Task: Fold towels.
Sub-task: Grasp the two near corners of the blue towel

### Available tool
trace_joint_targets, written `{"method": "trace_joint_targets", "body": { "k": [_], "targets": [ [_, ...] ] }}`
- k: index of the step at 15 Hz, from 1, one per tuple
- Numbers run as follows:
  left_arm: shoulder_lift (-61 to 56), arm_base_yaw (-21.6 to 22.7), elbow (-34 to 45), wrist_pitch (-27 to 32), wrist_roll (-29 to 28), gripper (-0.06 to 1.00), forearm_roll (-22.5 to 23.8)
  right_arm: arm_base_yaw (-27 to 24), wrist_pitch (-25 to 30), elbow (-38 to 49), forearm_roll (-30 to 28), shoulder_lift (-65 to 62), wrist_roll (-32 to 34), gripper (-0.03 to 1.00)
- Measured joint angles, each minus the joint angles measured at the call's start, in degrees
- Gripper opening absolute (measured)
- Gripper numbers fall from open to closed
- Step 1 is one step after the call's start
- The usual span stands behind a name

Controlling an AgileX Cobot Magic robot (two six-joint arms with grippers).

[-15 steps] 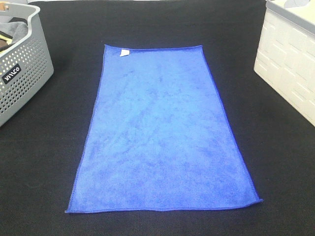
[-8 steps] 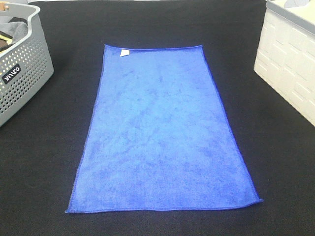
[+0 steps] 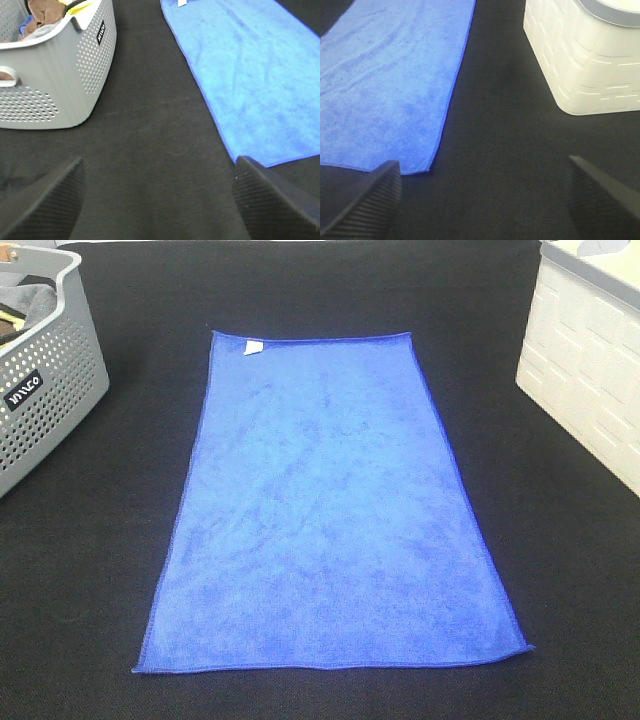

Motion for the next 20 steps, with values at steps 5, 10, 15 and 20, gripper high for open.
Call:
{"method": "trace_joint_targets", "body": {
  "k": [5,10,15,20],
  "targets": [
    [6.42,0.0,-0.63,-9.91,-8.54,0.75,-4.13,0.0,-2.52,-0.06,0.52,7.39,8.71,0.82],
    [28.76,0.0,-0.63,-14.84,-7.56,0.75,-18.28,0.0,-3.67,-4.01,7.51,33.35,11.23,0.82],
    [51.85,0.0,-0.63,-17.07,4.58,0.75,-29.68,0.0,-6.65,-4.81,14.84,52.71,2.58,0.82],
    [69.5,0.0,-0.63,-22.06,15.76,0.75,-39.25,0.0,-12.72,-4.81,20.86,64.92,-6.53,0.82]
  ]
}}
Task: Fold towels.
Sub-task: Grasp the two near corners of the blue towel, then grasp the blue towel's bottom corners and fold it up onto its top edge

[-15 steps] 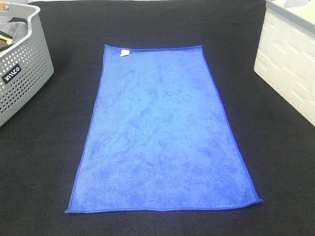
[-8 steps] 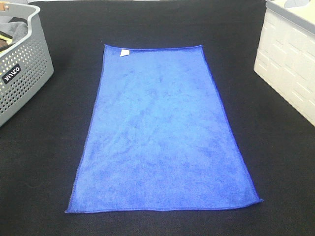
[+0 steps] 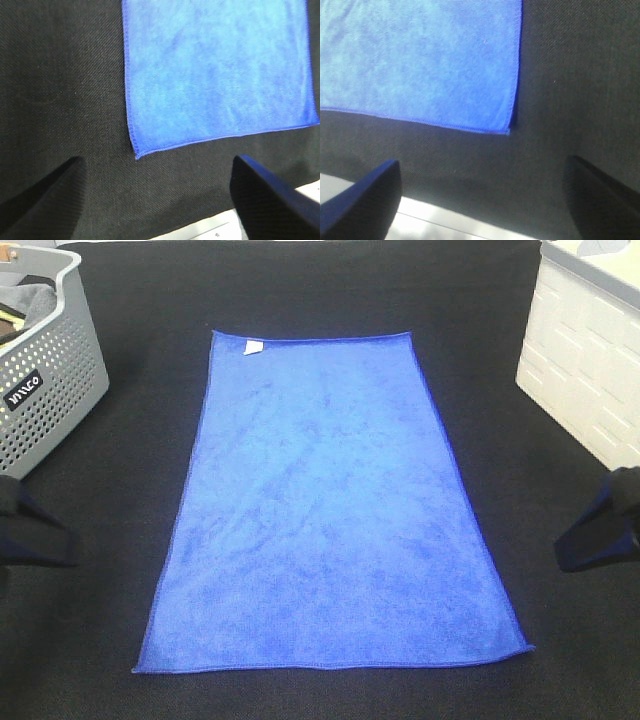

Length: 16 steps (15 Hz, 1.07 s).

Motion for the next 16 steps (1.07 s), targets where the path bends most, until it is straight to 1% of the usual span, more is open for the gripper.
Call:
{"method": "trace_joint_targets", "body": {
  "k": [3,5,6,7,8,9,10,12,14,16],
  "targets": [
    [9.68,0.0,0.0,-2.86,6.59,0.75,-5.33,0.0,-5.1,0.0,0.57,7.85,-2.18,0.82],
    [13.46,0.0,0.0,-4.3,9.28,0.75,-8.02,0.0,-6.02,0.0,1.95,12.03,-3.67,0.82],
    [16.1,-0.17,-0.06,-5.56,11.92,0.75,-10.6,0.0,-6.82,0.0,4.41,15.24,-5.27,0.82],
    [17.53,-0.97,-0.06,-6.59,13.64,0.75,-12.15,0.0,-7.22,0.0,5.21,15.99,-5.9,0.82],
    [19.08,-2.35,-0.06,-7.91,15.13,0.75,-13.75,0.0,-7.91,0.0,7.79,18.85,-7.73,0.82],
    [20.34,-3.55,-0.06,-9.34,15.7,0.75,-14.73,0.0,-8.82,0.0,9.63,20.45,-8.94,0.82],
    [20.34,-3.55,-0.06,-9.34,15.7,0.75,-14.73,0.0,-8.82,0.0,9.63,20.45,-8.94,0.82],
    [23.26,-5.04,-0.11,-11.69,15.99,0.75,-17.25,0.0,-11.06,0.0,12.55,23.32,-11.8,0.81],
    [26.76,-5.1,-0.23,-11.97,16.67,0.75,-19.19,0.0,-12.72,-0.06,16.21,26.59,-15.76,0.79],
    [29.68,-5.1,-0.63,-11.86,19.19,0.75,-20.8,0.17,-13.41,-0.11,18.85,29.56,-18.91,0.77]
  ]
}}
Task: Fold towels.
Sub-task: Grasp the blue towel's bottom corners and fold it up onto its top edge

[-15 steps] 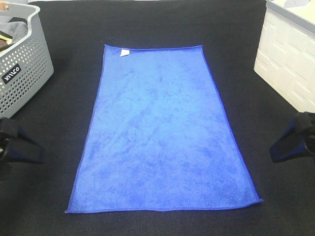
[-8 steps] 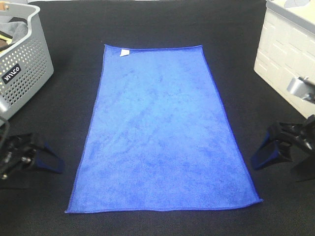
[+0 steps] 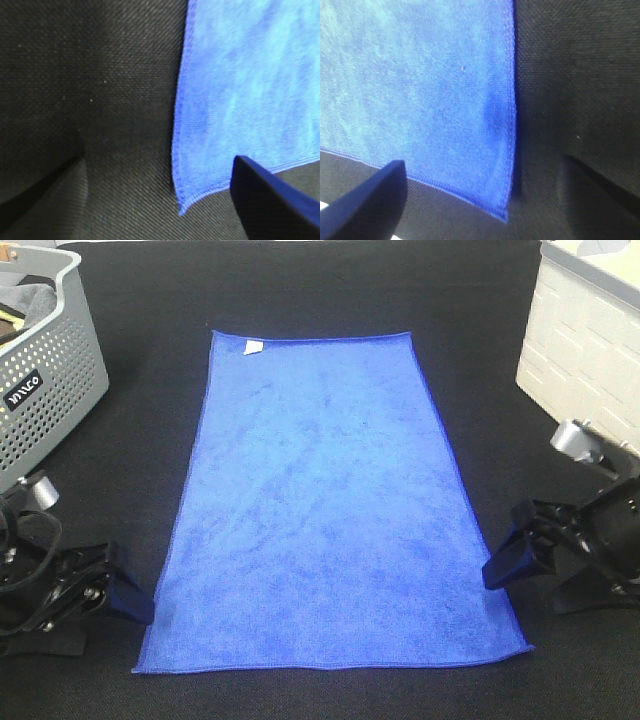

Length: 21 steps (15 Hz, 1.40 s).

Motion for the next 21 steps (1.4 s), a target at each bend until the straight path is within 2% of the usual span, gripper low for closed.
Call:
{"method": "trace_joint_targets", "body": {
  "k": [3,5,8,9,10,12,13,14,15,16,20,21],
  "targets": [
    [1.55,-0.11,-0.34,0.23,4.81,0.75,-5.21,6.59,-4.13,-0.06,2.12,4.47,-2.18,0.76],
    [2.92,-2.23,-1.38,0.17,8.59,0.7,-9.05,10.89,-7.16,-0.4,5.9,6.36,-2.18,0.75],
    [5.16,-5.79,-3.9,0.17,9.17,0.66,-10.54,11.34,-8.94,-0.57,8.59,6.65,-2.18,0.71],
    [5.16,-5.79,-3.9,0.17,9.17,0.66,-10.54,11.34,-8.94,-0.57,8.59,6.65,-2.18,0.71],
    [5.9,-6.36,-4.76,0.17,8.88,0.63,-10.77,11.34,-9.8,-0.57,9.22,6.93,-2.18,0.64],
    [7.45,-6.65,-5.67,-0.06,6.82,0.4,-11.0,11.34,-10.94,-0.57,9.28,7.68,-2.18,0.32],
    [7.51,-6.65,-5.67,-0.11,6.7,0.27,-10.71,11.34,-11.34,-0.57,9.17,7.68,-2.18,0.2],
    [7.51,-6.65,-5.67,-0.17,6.7,0.07,-10.2,11.34,-11.63,-0.57,9.17,7.68,-2.18,0.03],
    [7.51,-6.65,-5.67,-0.17,6.76,0.01,-9.8,11.34,-11.57,-0.57,9.17,7.68,-2.18,0.0],
    [7.51,-6.65,-5.67,-0.17,6.76,0.0,-9.68,11.34,-11.17,-0.57,9.17,7.68,-2.18,0.0],
    [6.99,-6.65,-5.67,0.34,6.7,0.0,-7.39,11.34,-8.71,-0.57,9.11,6.99,-2.01,0.0],
    [5.04,-6.65,-5.61,0.4,5.56,0.0,-4.81,11.34,-7.51,-0.52,9.11,4.87,-1.72,0.0]
  ]
}}
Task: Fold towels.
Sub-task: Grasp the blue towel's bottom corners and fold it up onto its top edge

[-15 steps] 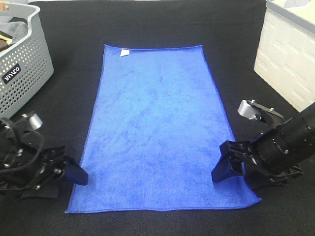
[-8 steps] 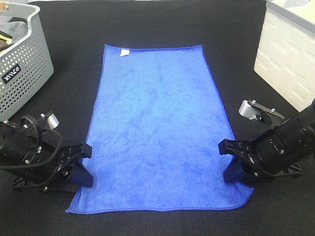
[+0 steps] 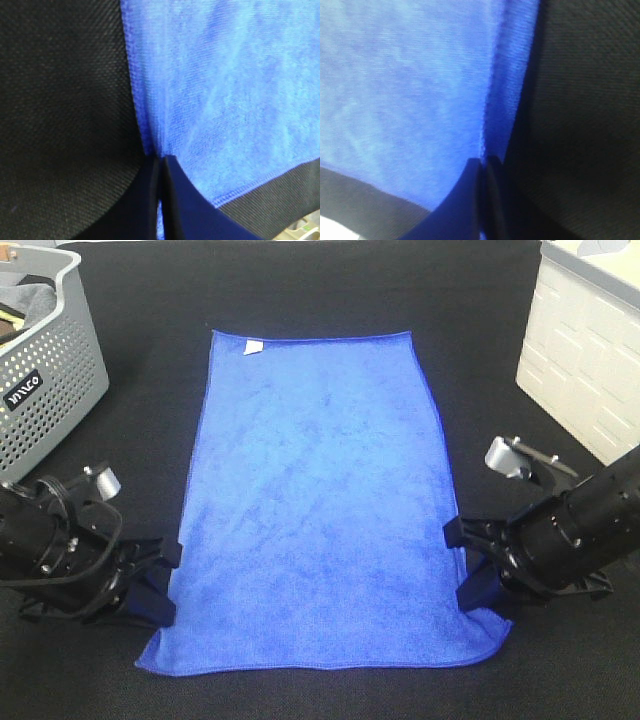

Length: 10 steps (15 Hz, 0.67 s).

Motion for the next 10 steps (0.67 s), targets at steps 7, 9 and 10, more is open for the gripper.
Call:
{"method": "trace_joint_targets", "body": {
  "k": [7,9,10],
  "targets": [
    [-13.35,0.0,1.89,6.65,-22.12,0.0,26.93,0.0,3.38,7.05,-2.29,-8.02,3.55,0.0],
    [-17.93,0.0,6.07,7.1,-23.55,0.0,27.85,0.0,3.44,10.54,-2.41,-10.31,4.01,0.0],
    [-20.0,0.0,8.48,7.39,-23.78,0.0,27.9,0.0,3.55,12.26,-2.41,-11.34,4.07,0.0]
  ]
}}
